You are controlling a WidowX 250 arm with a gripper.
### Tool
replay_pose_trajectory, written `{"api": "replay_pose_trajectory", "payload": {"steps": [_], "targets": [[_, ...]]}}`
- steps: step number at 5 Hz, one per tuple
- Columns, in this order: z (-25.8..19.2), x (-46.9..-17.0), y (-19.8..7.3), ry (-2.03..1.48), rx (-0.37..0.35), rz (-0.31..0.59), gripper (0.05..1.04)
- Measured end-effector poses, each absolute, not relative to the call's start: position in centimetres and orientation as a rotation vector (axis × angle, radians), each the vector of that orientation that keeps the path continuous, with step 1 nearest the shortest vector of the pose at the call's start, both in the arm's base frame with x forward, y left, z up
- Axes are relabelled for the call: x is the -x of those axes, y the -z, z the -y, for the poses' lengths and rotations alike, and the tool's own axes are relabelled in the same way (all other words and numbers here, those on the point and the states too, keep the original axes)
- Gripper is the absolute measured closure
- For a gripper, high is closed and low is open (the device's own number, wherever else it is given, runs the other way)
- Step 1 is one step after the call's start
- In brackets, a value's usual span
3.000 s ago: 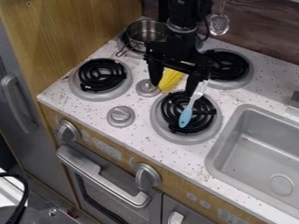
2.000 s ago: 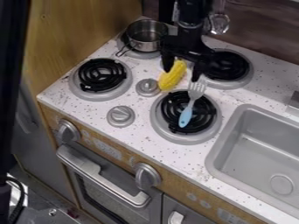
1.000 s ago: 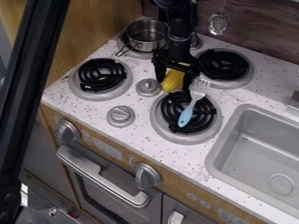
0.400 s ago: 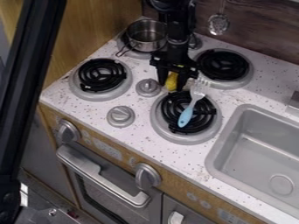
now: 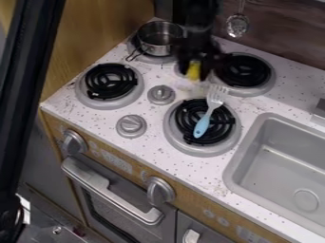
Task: Take the yellow object and put on the upper right burner
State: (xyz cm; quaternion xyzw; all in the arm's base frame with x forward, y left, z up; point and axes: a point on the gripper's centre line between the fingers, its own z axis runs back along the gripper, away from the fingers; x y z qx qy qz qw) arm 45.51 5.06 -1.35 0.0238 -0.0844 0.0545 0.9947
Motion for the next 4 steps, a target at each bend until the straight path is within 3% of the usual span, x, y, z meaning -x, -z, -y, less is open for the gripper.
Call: {"api": "replay_pose_trajectory", "payload": {"steps": [1,4], "targets": [[-2.0,-47.6,-0.1,-0.054,-0.016,0.219,0.522],[2.0,-50.5,2.8,0.073,-0.019,0.181,0.522]]}}
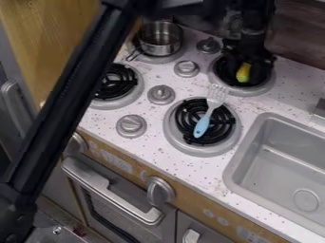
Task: Take the yellow object and put on the upper right burner
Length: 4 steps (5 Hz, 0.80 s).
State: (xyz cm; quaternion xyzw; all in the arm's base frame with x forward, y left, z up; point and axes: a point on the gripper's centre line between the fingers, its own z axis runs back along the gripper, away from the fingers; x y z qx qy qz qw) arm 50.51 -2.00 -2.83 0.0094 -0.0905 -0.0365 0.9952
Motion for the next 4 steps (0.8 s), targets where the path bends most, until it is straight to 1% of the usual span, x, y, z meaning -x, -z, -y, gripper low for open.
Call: {"api": "replay_pose_trajectory", "payload": {"steps": [1,2,3,4], "targets": [[2.0,-50.7,2.9,0.073,-0.019,0.183,0.452],[2.0,-49.4,3.8,0.055,-0.021,0.156,0.162],[1.2,-47.7,2.6,0.024,-0.046,0.166,0.082],[0.4,-45.7,1.1,0.015,-0.053,0.185,0.083]]}}
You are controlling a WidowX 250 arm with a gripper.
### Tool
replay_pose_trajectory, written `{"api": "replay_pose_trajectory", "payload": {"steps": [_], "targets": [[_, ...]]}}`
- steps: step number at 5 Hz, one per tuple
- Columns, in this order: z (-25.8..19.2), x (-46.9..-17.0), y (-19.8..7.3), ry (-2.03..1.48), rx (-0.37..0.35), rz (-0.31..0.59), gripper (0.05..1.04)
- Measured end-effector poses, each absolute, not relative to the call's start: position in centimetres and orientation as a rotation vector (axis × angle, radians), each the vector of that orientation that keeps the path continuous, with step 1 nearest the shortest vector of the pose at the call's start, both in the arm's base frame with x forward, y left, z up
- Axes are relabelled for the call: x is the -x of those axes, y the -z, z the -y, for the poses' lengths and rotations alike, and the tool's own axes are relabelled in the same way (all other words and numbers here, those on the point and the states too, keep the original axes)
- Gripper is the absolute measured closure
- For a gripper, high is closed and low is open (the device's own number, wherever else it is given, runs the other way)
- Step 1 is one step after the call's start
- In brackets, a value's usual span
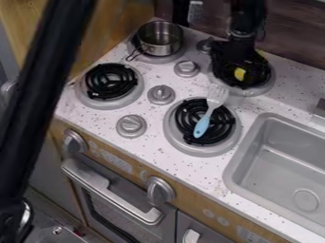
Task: Take the yellow object and put on the upper right burner
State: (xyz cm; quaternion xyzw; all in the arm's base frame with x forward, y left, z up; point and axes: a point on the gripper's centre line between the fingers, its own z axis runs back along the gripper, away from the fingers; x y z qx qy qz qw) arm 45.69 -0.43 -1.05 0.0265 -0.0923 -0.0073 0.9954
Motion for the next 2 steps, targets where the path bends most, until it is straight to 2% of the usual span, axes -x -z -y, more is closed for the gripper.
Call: {"api": "replay_pose_trajectory", "payload": {"steps": [2], "targets": [[-1.1,-41.5,-1.0,-0.040,-0.041,0.151,0.083]]}}
